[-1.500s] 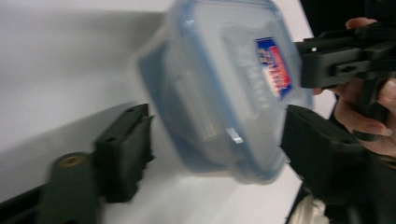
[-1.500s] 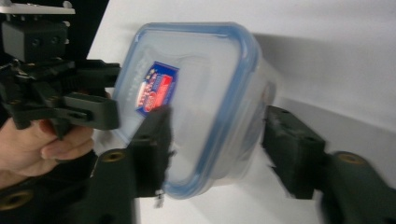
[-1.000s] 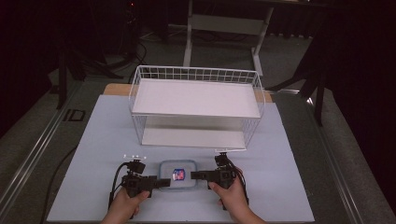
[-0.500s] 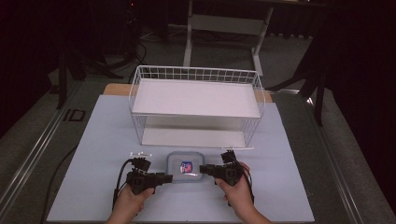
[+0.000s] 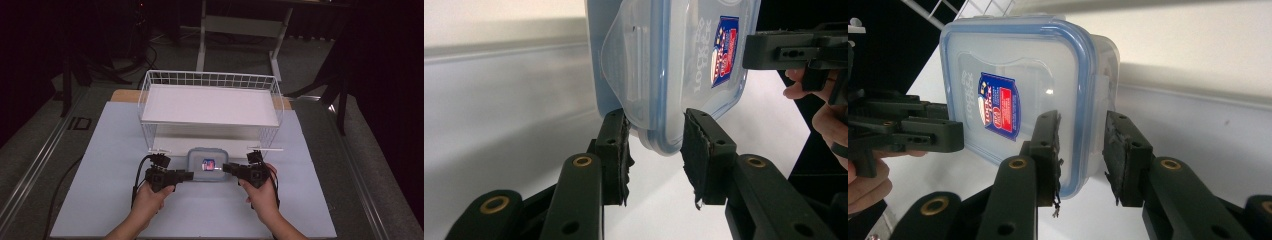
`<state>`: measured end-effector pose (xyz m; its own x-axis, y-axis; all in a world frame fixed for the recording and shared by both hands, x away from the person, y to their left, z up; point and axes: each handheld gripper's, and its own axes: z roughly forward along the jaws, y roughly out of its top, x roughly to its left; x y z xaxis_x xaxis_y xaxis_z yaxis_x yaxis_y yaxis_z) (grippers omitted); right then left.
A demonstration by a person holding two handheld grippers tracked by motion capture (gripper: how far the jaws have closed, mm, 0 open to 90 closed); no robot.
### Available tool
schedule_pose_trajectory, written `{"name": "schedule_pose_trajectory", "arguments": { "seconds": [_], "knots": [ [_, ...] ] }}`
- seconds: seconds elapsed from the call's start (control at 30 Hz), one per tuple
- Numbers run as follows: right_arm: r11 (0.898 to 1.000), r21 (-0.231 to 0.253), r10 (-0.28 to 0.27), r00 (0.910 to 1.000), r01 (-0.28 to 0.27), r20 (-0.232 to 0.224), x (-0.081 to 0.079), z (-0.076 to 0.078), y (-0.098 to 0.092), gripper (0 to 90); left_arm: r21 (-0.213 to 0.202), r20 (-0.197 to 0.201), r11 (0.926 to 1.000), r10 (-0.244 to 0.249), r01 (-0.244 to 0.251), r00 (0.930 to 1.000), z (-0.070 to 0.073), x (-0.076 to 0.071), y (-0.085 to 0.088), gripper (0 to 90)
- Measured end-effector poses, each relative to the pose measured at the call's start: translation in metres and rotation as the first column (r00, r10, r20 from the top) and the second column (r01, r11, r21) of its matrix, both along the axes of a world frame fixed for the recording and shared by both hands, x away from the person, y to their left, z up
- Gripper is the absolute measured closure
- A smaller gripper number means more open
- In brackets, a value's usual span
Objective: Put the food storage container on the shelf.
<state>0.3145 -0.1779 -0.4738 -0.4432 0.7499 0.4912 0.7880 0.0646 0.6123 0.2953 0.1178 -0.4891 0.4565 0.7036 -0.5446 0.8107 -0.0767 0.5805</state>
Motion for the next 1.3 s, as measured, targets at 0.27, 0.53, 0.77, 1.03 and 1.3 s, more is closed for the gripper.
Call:
{"name": "schedule_pose_trajectory", "arguments": {
  "seconds": [0.27, 0.53, 0.77, 1.03, 1.3],
  "knots": [
    [0.999, -0.034, -0.019, 0.9998, 0.019, 0.011, 0.016, -0.001, 0.001, 67.7, 0.009, 0.025, 0.9999, 0.005, -0.005, 0.9997, -0.001, 0.018, -0.002, 64.2],
    [0.998, -0.016, -0.057, 0.9980, 0.057, -0.028, 0.040, -0.014, 0.006, 84.6, -0.016, 0.017, 0.9998, 0.008, -0.008, 0.9998, -0.017, 0.039, -0.005, 67.3],
    [0.996, -0.082, -0.039, 0.9944, 0.048, 0.099, 0.042, -0.004, 0.027, 68.7, -0.018, 0.032, 0.9998, -0.004, 0.004, 0.9995, -0.020, 0.053, -0.015, 62.7],
    [0.992, -0.113, -0.032, 0.9835, 0.053, 0.178, 0.039, -0.004, 0.017, 58.5, 0.000, 0.119, 0.9998, 0.018, -0.018, 0.9927, -0.008, 0.046, -0.006, 51.8],
    [0.980, -0.201, 0.060, 0.9581, -0.003, 0.280, 0.010, -0.003, 0.013, 54.5, 0.022, 0.303, 0.9990, -0.045, 0.040, 0.9519, 0.006, 0.010, -0.001, 34.6]
  ]
}}
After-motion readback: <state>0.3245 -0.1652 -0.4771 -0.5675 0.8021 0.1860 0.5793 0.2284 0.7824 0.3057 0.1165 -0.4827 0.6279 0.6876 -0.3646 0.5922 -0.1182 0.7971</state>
